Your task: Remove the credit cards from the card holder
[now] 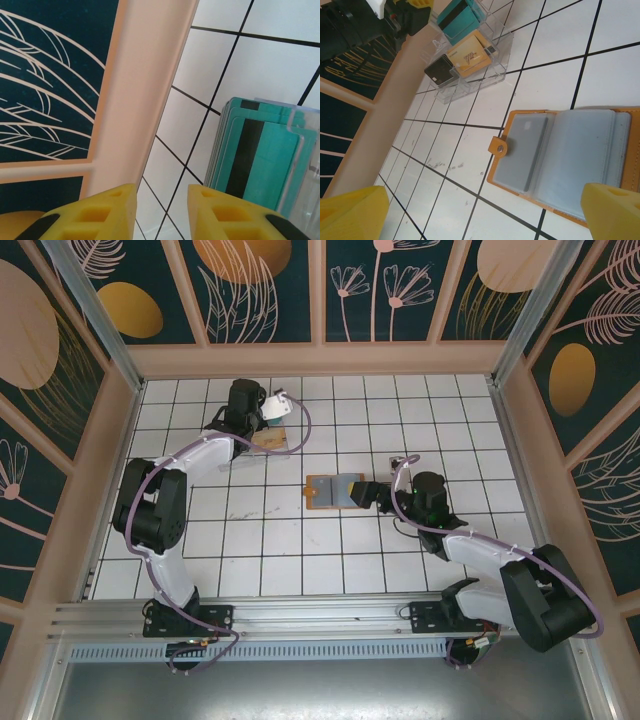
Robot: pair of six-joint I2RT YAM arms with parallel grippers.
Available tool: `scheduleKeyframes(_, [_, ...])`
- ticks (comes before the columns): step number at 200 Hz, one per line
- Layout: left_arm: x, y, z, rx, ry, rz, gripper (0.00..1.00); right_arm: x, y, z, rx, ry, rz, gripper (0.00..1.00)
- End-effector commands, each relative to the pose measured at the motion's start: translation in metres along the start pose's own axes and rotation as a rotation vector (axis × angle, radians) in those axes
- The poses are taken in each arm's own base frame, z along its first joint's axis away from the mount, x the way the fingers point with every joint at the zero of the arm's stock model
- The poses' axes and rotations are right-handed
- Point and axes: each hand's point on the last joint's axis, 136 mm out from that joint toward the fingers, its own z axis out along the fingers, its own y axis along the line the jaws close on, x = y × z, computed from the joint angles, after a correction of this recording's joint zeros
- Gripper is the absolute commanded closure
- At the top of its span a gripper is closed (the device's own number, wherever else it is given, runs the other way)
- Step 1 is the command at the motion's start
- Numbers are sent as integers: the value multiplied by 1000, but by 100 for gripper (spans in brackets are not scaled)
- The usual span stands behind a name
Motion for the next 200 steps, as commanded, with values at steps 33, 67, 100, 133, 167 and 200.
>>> scheduleKeyframes(33, [-24,61,-36,-136,-105,-315,58,-11,11,3,-28,-22,-12,1])
scheduleKeyframes(67, [-24,101,-69,-215,-131,-687,3,-12,9,4,-14,-25,-11,1])
scheduleKeyframes(100, [-3,109,-87,-247,-41,-1031,1,-12,4,5,37,-27,-21,1])
scheduleKeyframes(133, [4,76,-108,-139,-75,-1244,1,-12,-3,6,108,-41,-53,1])
scheduleKeyframes(167, [3,38,-142,18,-186,-1498,24,-3,-15,14,147,1,-57,19])
scheduleKeyframes(200, [11,-17,-153,175,-139,-1681,48,2,-42,23,258,29,-26,40])
